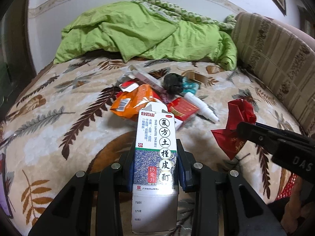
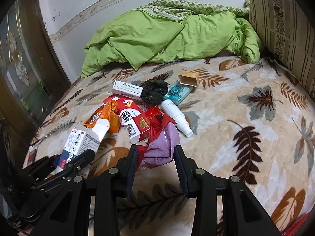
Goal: Collect trash
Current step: 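Drop the white box and red-pink bag into the red basket, opening both tools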
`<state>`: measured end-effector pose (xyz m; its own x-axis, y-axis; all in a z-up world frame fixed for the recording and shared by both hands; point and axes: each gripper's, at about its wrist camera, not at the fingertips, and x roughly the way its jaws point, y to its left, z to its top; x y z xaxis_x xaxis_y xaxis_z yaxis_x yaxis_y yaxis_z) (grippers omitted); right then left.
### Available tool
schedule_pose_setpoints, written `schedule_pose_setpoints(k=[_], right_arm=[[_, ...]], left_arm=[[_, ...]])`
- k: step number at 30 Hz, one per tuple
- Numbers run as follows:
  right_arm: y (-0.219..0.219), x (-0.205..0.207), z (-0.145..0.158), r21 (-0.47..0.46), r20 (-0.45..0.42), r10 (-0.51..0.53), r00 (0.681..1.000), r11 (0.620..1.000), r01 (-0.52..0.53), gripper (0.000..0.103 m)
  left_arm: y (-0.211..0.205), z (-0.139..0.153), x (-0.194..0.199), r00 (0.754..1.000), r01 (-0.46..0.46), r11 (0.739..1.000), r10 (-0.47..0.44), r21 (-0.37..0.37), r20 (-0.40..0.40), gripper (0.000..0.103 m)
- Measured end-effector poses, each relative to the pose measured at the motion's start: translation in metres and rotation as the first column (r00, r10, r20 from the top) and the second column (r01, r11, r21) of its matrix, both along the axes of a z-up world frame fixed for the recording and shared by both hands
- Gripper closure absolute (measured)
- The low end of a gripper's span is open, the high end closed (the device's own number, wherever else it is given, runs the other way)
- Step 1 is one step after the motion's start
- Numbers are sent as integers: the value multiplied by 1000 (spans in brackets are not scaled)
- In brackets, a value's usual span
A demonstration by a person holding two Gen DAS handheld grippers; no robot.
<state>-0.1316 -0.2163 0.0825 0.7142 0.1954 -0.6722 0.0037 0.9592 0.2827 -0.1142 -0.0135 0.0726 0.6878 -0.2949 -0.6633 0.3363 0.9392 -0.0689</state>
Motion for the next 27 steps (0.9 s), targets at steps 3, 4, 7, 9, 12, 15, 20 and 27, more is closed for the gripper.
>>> schedule_pose_setpoints(k=[3, 4, 7, 9, 12, 15, 20, 27], right_arm=[[-9, -18, 7, 36, -2, -9, 1000, 999, 9, 63], [-13, -25, 9, 46, -2, -11, 1000, 999, 12, 63], [-29, -53, 20, 60, 6, -27, 1000, 998, 27, 63], [-45, -74, 28, 80, 11, -47, 999, 996, 46, 63], [-72, -107, 36, 78, 7, -89, 996, 993, 88, 63], [-106, -141, 41, 73, -6, -154, 988, 985, 154, 63], [-160, -200, 44, 76, -36, -292, 956, 953, 294, 63], [-207, -252, 26, 65, -106, -414, 904, 904, 422, 63]], left_arm=[[-7, 6, -11, 998, 58, 998, -58, -16, 9, 70], [-11, 10, -16, 996, 85, 996, -84, -21, 17, 70], [-27, 21, -32, 986, 161, 987, -160, -27, 37, 70], [-41, 29, -44, 973, 228, 973, -226, -42, 35, 70], [-66, 42, -64, 943, 331, 941, -331, -71, 24, 70], [-93, 55, -84, 903, 430, 898, -430, -96, 18, 70], [-149, 67, -119, 804, 589, 799, -594, -123, -9, 70], [-214, 52, -156, 691, 699, 699, -714, -150, -111, 70]])
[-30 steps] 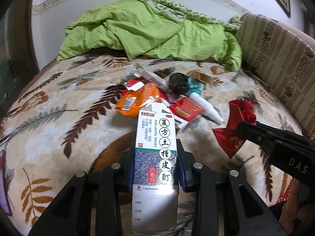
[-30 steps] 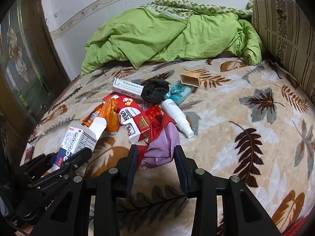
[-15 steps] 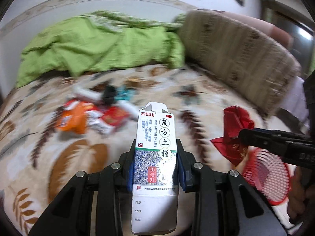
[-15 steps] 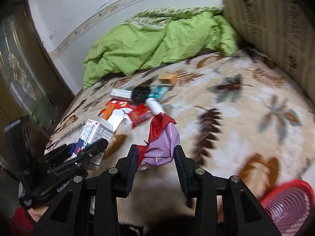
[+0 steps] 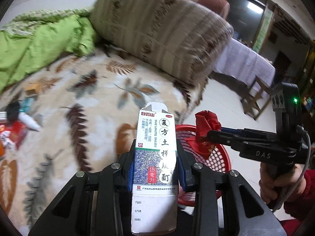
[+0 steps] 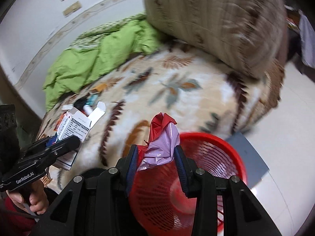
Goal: Collect trash
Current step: 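Drop the white box and red-pink bag into the red basket, opening both tools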
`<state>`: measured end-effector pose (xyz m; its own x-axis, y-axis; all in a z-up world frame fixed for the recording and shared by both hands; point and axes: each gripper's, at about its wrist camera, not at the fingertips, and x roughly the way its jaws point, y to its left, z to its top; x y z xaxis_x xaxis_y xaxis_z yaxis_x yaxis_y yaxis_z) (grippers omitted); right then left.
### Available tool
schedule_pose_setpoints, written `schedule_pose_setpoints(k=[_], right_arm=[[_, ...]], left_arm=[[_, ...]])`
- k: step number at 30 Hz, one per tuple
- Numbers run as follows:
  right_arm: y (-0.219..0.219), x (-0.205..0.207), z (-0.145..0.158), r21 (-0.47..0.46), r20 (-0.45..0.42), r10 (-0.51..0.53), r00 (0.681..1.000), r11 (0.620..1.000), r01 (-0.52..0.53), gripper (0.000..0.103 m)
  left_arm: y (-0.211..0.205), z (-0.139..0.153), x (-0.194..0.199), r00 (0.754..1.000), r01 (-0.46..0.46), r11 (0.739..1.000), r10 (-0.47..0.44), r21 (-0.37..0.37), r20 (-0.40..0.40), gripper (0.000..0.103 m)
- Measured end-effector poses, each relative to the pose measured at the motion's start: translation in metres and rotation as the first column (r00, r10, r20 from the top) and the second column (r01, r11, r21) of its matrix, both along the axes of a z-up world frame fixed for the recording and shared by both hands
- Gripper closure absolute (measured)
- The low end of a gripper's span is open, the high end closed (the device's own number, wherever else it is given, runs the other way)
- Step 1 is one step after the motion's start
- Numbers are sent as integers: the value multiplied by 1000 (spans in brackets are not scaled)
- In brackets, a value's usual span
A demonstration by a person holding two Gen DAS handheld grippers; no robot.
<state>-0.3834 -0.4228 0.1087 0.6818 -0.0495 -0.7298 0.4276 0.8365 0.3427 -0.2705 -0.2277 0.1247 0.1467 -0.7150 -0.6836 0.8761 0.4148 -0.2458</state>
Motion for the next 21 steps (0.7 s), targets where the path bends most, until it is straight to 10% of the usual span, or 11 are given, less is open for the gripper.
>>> schedule_pose_setpoints(k=[5, 21], right_arm=[[-14, -9, -16, 26, -37, -38, 999, 999, 39, 47], [13, 26, 12, -34, 69, 55, 996, 998, -52, 44]], left_arm=[[-32, -19, -13, 995, 73, 996, -69, 48, -76, 41], [51, 6, 29, 980, -199, 980, 199, -11, 1, 34]])
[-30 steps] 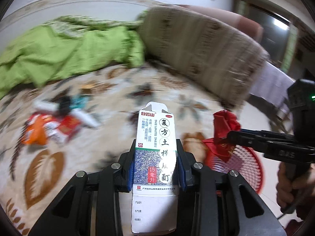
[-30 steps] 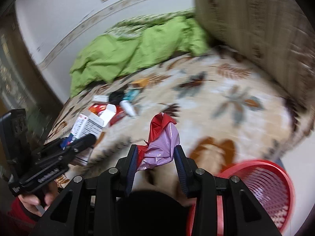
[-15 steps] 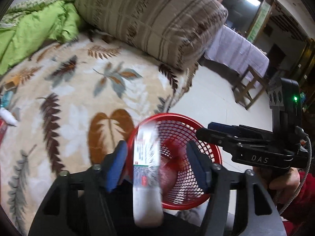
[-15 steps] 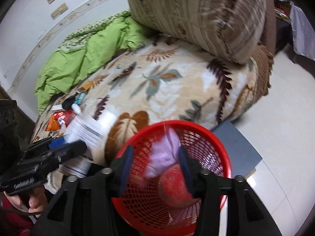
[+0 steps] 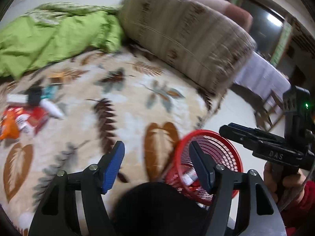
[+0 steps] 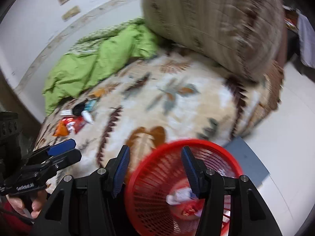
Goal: Collect trash
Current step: 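Drop the white box and red-pink bag into the red basket, opening both tools, then grasp the orange snack bag with the left tool while the right tool grasps the white bottle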
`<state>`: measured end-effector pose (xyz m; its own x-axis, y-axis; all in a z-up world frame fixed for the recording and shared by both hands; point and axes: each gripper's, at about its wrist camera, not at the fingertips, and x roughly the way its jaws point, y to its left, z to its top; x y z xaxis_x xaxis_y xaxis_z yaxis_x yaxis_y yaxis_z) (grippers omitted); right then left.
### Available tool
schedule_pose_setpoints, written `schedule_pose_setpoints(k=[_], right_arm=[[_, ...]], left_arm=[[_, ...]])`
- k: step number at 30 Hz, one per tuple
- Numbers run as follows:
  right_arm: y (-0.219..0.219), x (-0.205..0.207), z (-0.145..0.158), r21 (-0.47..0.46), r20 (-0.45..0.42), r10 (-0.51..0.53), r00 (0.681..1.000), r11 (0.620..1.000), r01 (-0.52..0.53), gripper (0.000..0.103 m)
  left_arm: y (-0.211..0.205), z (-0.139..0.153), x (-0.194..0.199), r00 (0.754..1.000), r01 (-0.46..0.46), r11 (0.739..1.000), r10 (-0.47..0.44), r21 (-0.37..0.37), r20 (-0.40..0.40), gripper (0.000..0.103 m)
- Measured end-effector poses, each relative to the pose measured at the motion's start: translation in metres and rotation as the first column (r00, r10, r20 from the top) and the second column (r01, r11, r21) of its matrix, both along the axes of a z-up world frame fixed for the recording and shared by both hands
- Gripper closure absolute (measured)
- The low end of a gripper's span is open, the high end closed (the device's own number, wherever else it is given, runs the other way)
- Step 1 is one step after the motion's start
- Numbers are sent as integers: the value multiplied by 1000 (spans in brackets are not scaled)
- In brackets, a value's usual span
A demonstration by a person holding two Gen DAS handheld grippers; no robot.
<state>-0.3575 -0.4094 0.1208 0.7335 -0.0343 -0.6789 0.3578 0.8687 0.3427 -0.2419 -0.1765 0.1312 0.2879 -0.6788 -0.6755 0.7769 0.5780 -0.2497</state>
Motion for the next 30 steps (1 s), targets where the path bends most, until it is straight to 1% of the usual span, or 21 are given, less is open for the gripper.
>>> schedule_pose_setpoints(k=[2, 6, 10, 13, 15, 18, 19, 20, 21, 22, 23, 24, 27, 28, 29, 30], right_arm=[[19, 17, 6, -32, 10, 50, 999, 998, -50, 40], [54, 45, 13, -71, 27, 143, 989, 988, -141, 38], [92, 80, 13, -63, 29, 247, 969, 967, -245, 38], [120, 104, 8, -70, 8, 315, 949, 947, -314, 38], [137, 117, 4, -83, 8, 353, 936, 933, -351, 38], [152, 136, -2, -118, -3, 368, 930, 923, -365, 38], [155, 143, -5, -127, -10, 368, 930, 922, -366, 38], [157, 149, -8, -131, -19, 365, 931, 922, -365, 38], [157, 154, -11, -133, -25, 359, 933, 924, -360, 38], [157, 158, -14, -131, -30, 352, 935, 926, -353, 38], [156, 163, -19, -117, -34, 349, 937, 929, -350, 38], [155, 166, -23, -104, -36, 348, 937, 931, -350, 38], [153, 172, -30, -75, -56, 345, 937, 934, -349, 38], [152, 172, -31, -67, -55, 346, 937, 935, -349, 38], [151, 173, -31, -58, -51, 345, 937, 936, -347, 38], [149, 174, -33, -48, -52, 342, 938, 937, -345, 38]], left_arm=[[21, 2, 9, 998, -64, 998, 64, -5, 10, 34], [60, 2, 23, 985, -167, 986, 167, 4, 41, 32], [89, -4, 34, 970, -236, 971, 235, 20, 55, 32], [110, -10, 45, 957, -289, 957, 288, 30, 48, 32], [123, -12, 54, 942, -333, 942, 331, 35, 54, 32], [145, -10, 70, 915, -401, 915, 399, 28, 66, 32], [152, -9, 77, 902, -429, 903, 425, 28, 78, 32], [161, -8, 88, 881, -467, 884, 462, 32, 97, 31], [166, -8, 96, 869, -490, 871, 484, 39, 103, 28], [170, -9, 105, 860, -506, 862, 500, 45, 100, 28], [176, -11, 120, 844, -533, 844, 527, 51, 95, 28], [180, -12, 128, 835, -549, 834, 543, 54, 93, 28], [179, -20, 162, 807, -590, 804, 583, 79, 96, 28], [174, -25, 175, 795, -606, 790, 597, 96, 109, 27], [170, -30, 184, 791, -611, 784, 601, 109, 115, 26], [165, -37, 196, 783, -622, 771, 611, 136, 119, 26]])
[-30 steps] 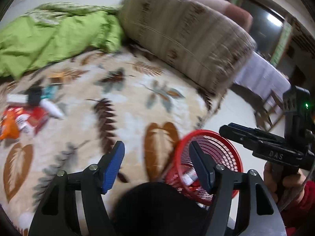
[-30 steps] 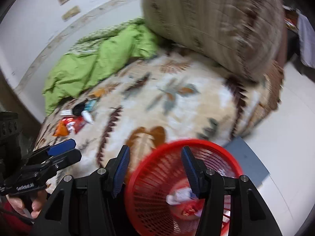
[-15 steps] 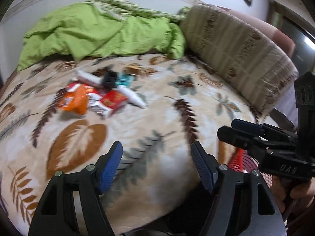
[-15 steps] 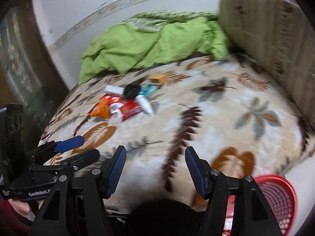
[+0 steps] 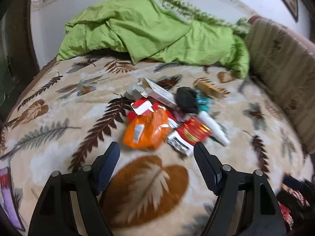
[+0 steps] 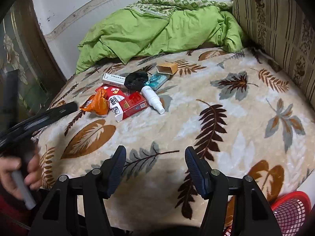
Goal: Collect trash
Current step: 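Grasp the orange snack bag with the left tool while the right tool grasps the white bottle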
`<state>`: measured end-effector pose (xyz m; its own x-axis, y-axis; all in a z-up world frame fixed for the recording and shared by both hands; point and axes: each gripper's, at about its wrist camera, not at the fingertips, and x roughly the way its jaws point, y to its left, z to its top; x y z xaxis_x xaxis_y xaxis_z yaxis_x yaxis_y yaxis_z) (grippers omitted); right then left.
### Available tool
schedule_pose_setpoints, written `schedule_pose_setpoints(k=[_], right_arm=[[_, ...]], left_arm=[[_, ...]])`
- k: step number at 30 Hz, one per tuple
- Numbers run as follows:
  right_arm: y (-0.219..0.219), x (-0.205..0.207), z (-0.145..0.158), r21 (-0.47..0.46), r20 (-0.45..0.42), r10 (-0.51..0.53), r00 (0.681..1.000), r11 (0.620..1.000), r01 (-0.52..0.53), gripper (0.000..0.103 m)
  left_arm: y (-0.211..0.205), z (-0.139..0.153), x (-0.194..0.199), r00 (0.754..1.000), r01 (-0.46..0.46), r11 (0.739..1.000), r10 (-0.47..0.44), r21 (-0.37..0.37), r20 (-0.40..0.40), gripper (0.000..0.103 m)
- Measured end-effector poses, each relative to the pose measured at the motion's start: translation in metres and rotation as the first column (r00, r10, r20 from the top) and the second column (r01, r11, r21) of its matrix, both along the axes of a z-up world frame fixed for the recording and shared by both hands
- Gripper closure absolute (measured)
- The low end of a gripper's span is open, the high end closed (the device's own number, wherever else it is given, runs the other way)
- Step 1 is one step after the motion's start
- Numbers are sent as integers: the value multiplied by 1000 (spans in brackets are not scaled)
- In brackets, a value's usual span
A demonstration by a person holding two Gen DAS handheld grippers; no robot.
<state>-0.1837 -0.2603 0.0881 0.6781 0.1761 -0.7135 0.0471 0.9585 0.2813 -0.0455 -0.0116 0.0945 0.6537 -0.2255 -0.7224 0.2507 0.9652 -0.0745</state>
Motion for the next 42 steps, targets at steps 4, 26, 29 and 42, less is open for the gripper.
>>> schedule_pose_setpoints(k=[4, 26, 29, 42], right_arm=[[-8, 0, -6, 48, -17, -22, 1000, 999, 23, 38], [10, 144, -15, -2, -64, 120, 991, 993, -120, 57], [14, 180, -30, -6, -110, 142, 984, 990, -143, 63], [30, 215, -69, -58, -171, 129, 977, 988, -141, 71]], left_arm=[[-11, -25, 36, 998, -57, 997, 59, 51, -30, 26], [27, -29, 36, 995, -96, 987, 97, -128, 3, 43], [28, -31, 39, 995, -96, 985, 95, -140, -16, 43], [25, -32, 38, 998, -64, 987, 62, -150, -15, 43]])
